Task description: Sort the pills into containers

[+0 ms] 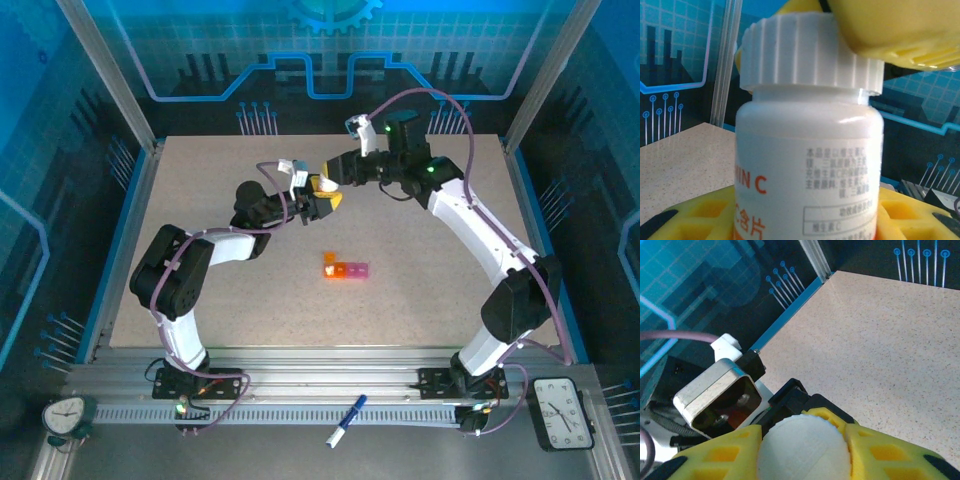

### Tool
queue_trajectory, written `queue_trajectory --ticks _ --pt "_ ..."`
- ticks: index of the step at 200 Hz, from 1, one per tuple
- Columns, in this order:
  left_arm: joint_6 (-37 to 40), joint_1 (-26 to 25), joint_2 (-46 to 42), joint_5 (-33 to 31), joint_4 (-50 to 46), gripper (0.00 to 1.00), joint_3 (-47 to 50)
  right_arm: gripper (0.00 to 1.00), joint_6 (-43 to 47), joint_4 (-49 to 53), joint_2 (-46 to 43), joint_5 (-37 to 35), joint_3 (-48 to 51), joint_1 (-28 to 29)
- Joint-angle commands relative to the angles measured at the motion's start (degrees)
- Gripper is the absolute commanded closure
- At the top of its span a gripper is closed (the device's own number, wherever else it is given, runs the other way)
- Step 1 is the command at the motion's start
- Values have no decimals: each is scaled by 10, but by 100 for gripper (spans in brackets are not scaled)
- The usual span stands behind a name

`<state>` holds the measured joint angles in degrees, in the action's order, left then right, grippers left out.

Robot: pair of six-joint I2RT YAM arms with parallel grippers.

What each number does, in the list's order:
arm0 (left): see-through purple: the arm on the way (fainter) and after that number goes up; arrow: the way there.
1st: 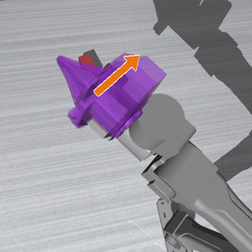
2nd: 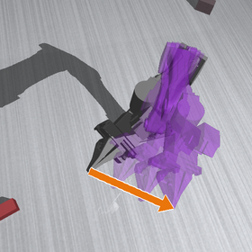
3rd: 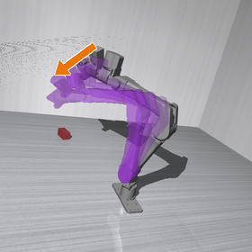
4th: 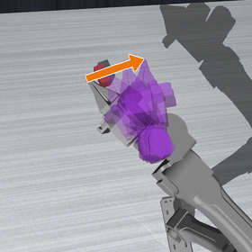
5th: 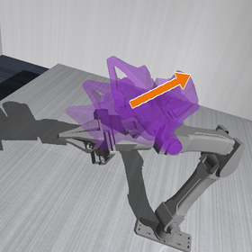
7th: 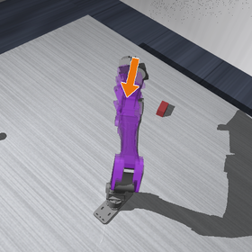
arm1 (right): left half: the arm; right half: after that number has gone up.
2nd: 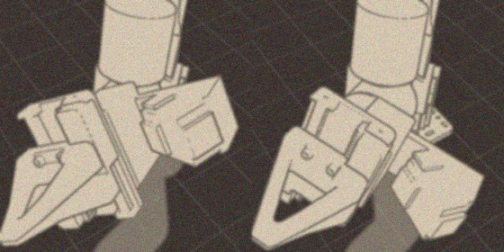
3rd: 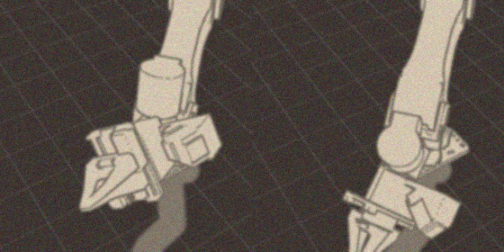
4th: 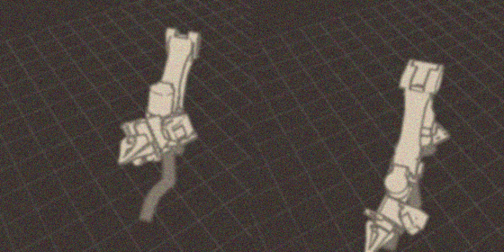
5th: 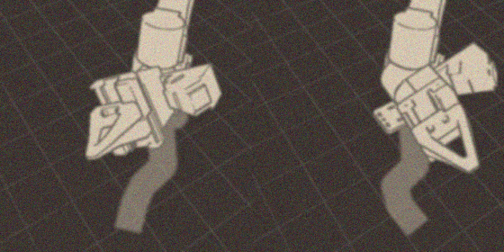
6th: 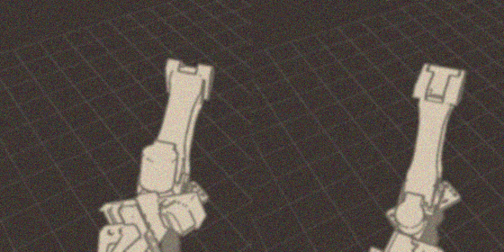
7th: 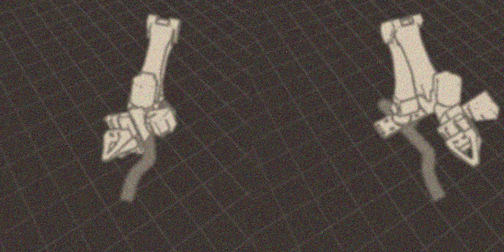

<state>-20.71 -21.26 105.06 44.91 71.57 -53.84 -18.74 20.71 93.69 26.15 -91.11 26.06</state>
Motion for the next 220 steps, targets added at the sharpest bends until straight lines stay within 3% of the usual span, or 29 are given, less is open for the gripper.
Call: queue_trajectory --ticks 1,35,80,102,131,149,194,220 --pt "8 -5 -14 8 22 100 -8 64 -58 -27 -19 -90 50 46" --pt "8 -5 -12 6 22 100 -10 69 -152 -102 -50 -244 129 111" --pt "9 -5 -12 7 20 100 -10 67 -180 -131 -63 -279 138 129" --pt "8 -5 -10 6 22 100 -11 59 -172 -125 -81 -249 133 104" --pt "4 -5 -7 6 28 100 -11 35 -150 -129 -114 -182 134 62" --pt "2 -5 -5 7 30 100 -10 25 -129 -133 -130 -145 139 41" --pt "4 -5 -7 11 26 100 -10 16 -15 -77 -99 -36 92 -3" --pt "2 -5 -6 12 26 100 -12 13 37 -44 -73 -22 62 -4"
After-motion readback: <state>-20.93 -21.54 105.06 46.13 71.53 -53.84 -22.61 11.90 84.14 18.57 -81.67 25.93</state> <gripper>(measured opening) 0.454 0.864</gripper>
